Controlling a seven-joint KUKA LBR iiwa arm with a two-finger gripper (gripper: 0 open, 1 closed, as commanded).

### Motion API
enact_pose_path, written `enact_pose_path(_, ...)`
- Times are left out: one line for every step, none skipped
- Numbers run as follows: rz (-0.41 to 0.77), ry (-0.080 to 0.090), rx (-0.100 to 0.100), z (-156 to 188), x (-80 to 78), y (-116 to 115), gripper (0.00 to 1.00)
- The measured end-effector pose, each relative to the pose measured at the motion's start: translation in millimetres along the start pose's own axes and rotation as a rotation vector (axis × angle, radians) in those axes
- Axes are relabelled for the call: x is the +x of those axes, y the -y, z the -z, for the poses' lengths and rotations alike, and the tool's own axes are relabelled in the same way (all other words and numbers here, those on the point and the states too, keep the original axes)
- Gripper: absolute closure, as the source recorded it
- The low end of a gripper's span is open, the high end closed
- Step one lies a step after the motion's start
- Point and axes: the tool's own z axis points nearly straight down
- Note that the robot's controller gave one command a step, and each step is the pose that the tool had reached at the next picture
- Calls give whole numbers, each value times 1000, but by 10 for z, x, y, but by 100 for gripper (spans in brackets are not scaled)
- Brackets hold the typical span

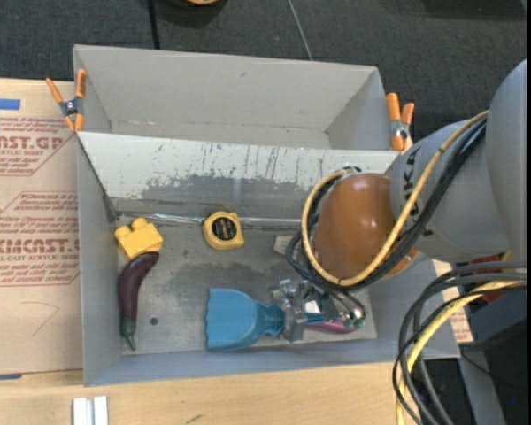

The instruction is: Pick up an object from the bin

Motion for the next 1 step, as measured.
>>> enact_pose_path(0, 1, 0, 44, -4, 0, 100)
